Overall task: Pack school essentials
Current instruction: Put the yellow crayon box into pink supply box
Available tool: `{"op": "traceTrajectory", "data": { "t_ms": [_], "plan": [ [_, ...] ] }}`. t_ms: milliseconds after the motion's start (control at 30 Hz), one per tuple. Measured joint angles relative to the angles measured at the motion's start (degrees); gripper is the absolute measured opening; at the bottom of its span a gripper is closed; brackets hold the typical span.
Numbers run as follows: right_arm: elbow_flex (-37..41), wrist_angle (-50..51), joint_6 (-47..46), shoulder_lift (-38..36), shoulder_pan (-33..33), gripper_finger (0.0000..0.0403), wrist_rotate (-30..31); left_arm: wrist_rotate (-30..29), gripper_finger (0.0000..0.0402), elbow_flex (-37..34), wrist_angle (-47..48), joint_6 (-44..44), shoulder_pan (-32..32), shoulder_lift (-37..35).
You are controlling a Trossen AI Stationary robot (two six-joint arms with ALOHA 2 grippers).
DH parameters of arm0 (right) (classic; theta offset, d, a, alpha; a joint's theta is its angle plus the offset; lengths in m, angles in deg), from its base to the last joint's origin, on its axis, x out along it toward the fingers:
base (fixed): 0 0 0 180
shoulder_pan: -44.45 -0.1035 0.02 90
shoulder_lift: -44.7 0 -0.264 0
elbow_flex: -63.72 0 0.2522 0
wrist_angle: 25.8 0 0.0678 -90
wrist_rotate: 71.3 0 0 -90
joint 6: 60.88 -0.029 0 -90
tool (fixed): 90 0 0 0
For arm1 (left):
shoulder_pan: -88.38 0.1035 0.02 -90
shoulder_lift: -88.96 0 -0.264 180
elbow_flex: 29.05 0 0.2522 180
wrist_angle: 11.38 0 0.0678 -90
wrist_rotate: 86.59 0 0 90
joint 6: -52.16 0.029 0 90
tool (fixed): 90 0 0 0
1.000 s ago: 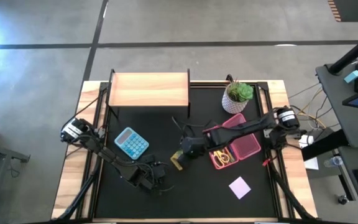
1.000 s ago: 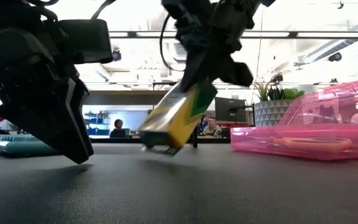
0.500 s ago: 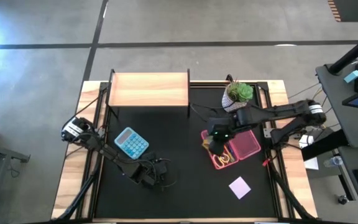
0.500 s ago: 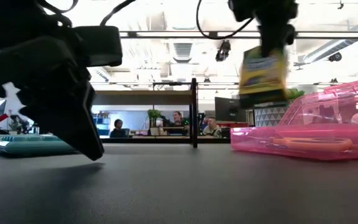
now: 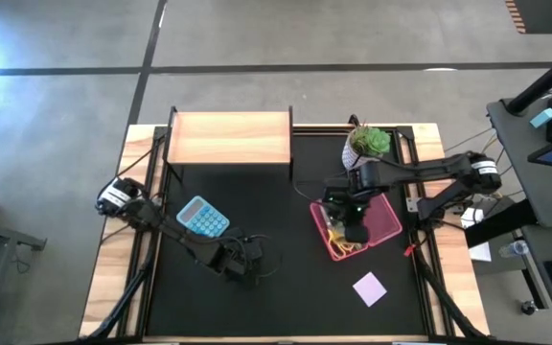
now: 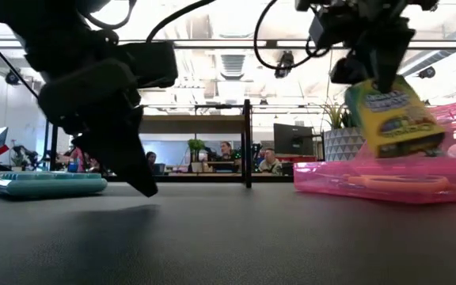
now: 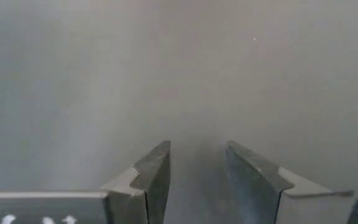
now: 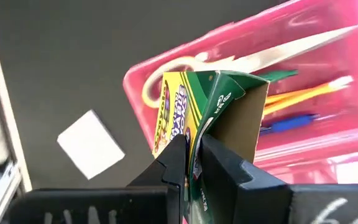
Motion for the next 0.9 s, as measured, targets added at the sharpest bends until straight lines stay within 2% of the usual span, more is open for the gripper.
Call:
{"op": "traceTrajectory", "data": {
  "t_ms": [100, 267, 600, 800, 900],
  "plan": [
    [1.6, 0.1, 4.0, 0.5, 0.9, 0.0033, -2.5, 0.0, 0.0137, 0.0, -1.1, 0.0, 0.7, 0.0],
    [3.3, -0.3, 8.3, 0.5, 2.2, 0.0033, -2.9, 0.0, 0.0138, 0.1, -2.8, 0.0, 1.8, 0.0],
    [6.7, -1.8, 3.2, 0.5, 3.2, 0.0036, -3.2, 0.0, 0.0138, 0.2, -2.9, 1.6, 3.6, -0.1],
    [7.3, -3.4, 0.6, 0.5, 3.2, 0.0081, -2.7, 0.0, 0.0137, 0.2, -2.9, 9.1, 4.9, -0.1],
    [6.8, -4.5, -1.7, 0.5, 3.2, 0.0110, -2.1, 0.0, 0.0137, 0.2, -2.9, 10.0, 6.1, -0.1]
  ]
}}
